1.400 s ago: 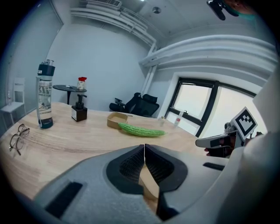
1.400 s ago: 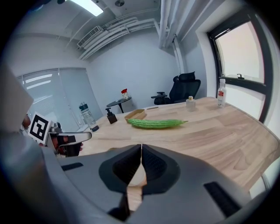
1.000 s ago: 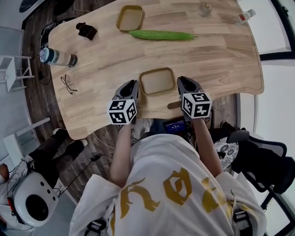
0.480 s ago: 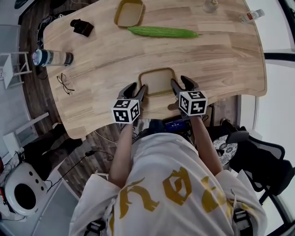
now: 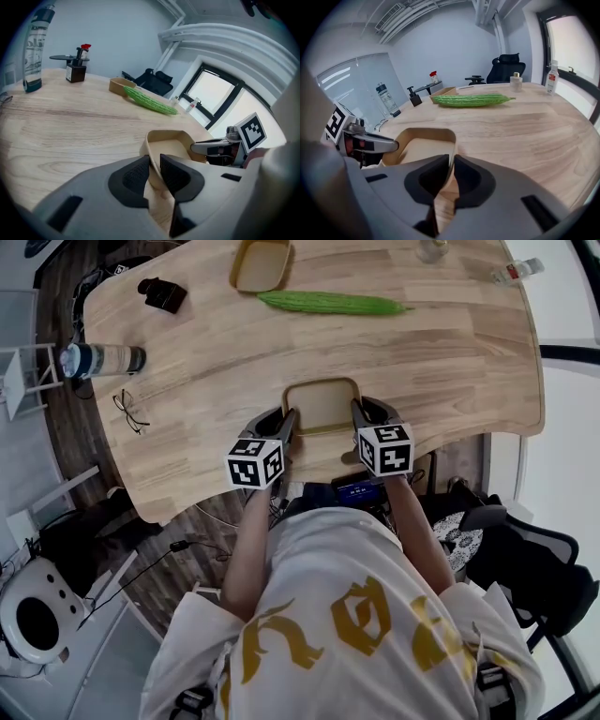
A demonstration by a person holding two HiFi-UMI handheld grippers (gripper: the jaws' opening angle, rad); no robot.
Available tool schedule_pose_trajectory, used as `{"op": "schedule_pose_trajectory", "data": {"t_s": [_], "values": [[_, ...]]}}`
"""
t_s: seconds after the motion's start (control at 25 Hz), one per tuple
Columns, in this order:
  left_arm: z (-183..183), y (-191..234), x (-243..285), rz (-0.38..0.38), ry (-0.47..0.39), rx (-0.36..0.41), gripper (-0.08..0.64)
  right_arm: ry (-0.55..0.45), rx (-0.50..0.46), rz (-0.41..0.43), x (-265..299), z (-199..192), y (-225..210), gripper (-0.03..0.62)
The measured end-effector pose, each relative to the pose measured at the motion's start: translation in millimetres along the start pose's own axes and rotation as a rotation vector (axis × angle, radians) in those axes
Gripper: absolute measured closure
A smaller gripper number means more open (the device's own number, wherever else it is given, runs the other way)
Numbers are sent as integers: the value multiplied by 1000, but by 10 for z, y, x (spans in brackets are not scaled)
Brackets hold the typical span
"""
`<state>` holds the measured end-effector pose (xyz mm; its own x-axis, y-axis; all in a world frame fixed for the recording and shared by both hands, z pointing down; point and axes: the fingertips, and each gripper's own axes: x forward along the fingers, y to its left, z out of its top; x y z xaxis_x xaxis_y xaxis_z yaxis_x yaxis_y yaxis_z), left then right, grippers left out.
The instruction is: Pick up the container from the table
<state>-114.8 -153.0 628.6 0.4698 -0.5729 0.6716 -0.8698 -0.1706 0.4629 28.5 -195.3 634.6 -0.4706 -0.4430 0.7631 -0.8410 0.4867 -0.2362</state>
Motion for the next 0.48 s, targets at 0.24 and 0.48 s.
{"op": "schedule_pose_trajectory", "data": {"t_s": [0.24, 0.48], "values": [[-25, -14, -13, 2, 9, -3, 488, 11, -8, 1, -23, -30, 5, 554], [20, -57, -46, -8, -6, -6, 488, -6, -35, -6, -92, 37, 9, 554]]}}
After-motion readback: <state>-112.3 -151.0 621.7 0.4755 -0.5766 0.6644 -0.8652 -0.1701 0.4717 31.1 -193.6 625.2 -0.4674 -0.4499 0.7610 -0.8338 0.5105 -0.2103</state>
